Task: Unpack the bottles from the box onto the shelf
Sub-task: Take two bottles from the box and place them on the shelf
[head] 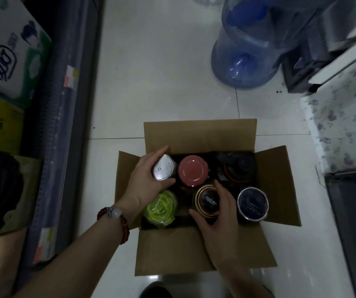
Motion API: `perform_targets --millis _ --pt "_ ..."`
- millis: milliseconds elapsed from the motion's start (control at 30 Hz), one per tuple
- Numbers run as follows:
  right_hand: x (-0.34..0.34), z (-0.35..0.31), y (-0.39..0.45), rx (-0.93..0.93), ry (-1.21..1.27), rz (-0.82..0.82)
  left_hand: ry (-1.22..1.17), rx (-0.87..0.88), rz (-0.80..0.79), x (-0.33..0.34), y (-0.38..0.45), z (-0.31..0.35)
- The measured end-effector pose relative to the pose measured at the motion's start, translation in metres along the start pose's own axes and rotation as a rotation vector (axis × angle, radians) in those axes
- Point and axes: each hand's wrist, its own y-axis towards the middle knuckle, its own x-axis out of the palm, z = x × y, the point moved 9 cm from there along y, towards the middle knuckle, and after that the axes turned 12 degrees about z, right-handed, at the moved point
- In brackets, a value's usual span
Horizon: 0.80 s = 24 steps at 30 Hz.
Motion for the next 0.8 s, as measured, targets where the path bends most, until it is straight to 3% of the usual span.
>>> perform_targets --millis 467,800 --pt "-0.021 -0.018 0.005 0.067 0.027 0.001 0.064 0.045 0.220 -0.032 -0.012 0.029" --pt "-0.089 -0.121 0.018 0.008 0.030 0.022 0.088 0.177 0.258 -0.096 -0.036 0.148"
